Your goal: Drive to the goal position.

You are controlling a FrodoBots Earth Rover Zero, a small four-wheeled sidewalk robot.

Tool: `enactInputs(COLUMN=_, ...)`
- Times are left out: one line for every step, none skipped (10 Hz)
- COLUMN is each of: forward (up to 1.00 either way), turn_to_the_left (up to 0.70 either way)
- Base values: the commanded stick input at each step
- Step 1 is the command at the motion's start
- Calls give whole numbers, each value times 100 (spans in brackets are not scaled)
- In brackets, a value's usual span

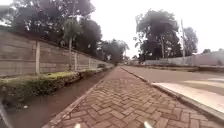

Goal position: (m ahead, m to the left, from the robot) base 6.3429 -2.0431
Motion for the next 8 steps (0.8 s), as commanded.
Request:
enactInputs(forward=70, turn_to_the_left=2)
enactInputs(forward=70, turn_to_the_left=3)
enactInputs(forward=70, turn_to_the_left=2)
enactInputs(forward=70, turn_to_the_left=1)
enactInputs(forward=70, turn_to_the_left=0)
enactInputs(forward=70, turn_to_the_left=7)
enactInputs(forward=70, turn_to_the_left=13)
enactInputs(forward=70, turn_to_the_left=3)
